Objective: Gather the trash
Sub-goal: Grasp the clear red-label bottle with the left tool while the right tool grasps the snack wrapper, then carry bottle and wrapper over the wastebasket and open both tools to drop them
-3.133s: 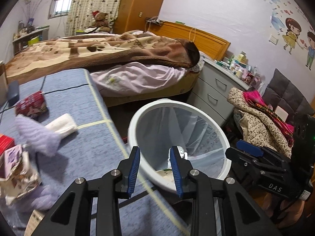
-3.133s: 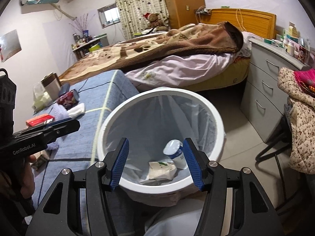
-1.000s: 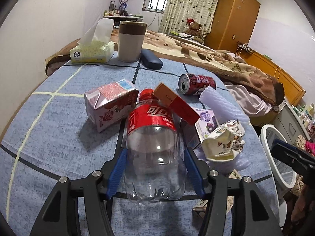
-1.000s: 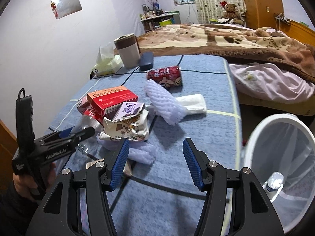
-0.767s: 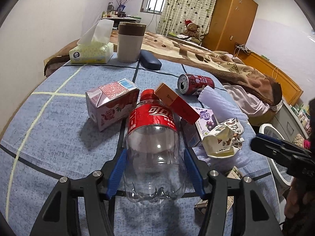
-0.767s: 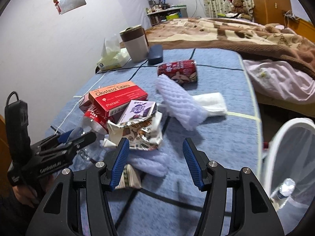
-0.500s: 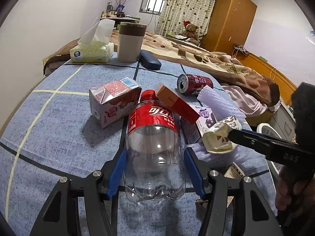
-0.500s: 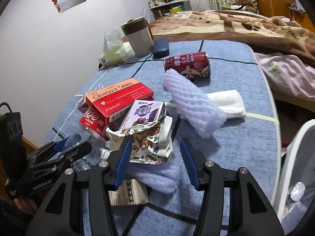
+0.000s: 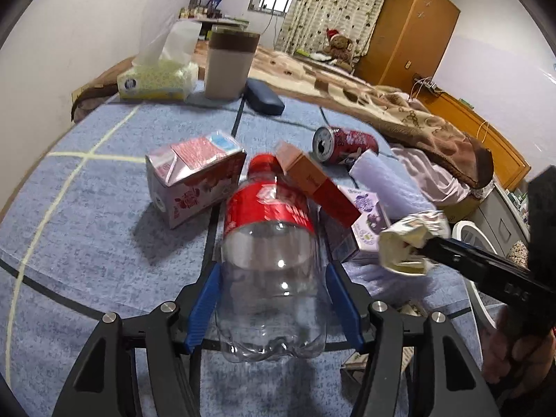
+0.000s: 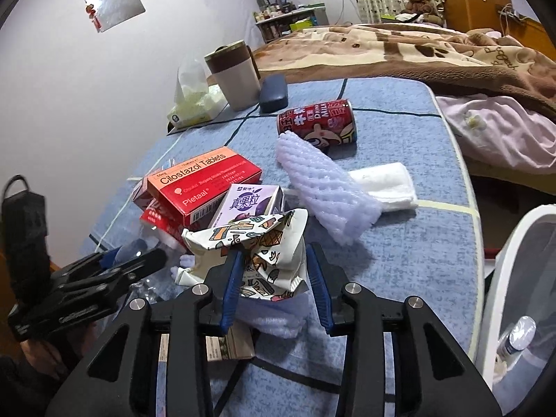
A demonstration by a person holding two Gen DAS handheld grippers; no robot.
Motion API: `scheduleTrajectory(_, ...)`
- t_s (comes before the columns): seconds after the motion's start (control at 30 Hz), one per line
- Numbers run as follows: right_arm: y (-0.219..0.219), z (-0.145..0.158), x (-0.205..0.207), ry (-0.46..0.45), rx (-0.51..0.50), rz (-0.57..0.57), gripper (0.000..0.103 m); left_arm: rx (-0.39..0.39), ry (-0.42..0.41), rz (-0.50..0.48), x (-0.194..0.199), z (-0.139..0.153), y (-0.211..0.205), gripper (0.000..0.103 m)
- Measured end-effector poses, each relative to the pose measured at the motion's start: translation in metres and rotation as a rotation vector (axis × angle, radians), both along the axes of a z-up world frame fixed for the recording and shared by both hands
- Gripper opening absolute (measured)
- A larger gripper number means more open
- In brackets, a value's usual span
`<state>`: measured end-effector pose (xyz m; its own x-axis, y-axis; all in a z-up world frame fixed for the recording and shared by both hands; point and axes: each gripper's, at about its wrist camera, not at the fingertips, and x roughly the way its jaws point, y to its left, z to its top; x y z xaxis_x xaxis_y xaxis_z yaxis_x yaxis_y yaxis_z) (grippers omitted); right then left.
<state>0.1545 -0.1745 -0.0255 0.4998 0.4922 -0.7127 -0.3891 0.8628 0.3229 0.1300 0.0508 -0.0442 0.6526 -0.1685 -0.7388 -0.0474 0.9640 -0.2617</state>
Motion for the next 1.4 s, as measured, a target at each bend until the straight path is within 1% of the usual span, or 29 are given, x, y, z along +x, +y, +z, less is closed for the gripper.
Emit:
scheduleTrajectory(0.07,-0.002,0.001,-0.002,-0.004,-0.002,-0.007,0.038,-0.011,0.007,0.005,0.000,-0.003,0.000,0.062)
scheduleTrajectory(0.37,-0.018,0.010,-0.014,-0.024,0.006,-0.045,0.038,0.022,-0.028,0.018,-0.021,0.004,-0.003,0.061)
scheduleTrajectory(0.77,-0.035,0.022,-0.034,-0.060,0.030,-0.081,0.038,0.048,-0.094,0.049,-0.061,0.031,0.000,0.061)
scheduleTrajectory(0.97,-0.047,0.026,-0.042,-0.075,0.038,-0.108,0.038,0.050,-0.128,0.049,-0.073,0.046,-0.004,0.061)
scheduleTrajectory(1.2,-0.064,0.028,-0.048,-0.083,0.040,-0.151,0.038,0.044,-0.154,-0.004,-0.076,0.057,-0.021,0.061)
scheduleTrajectory(1.4,-0.082,0.028,-0.053,-0.088,0.034,-0.200,0.038,0.041,-0.163,-0.089,-0.069,0.063,-0.056,0.061)
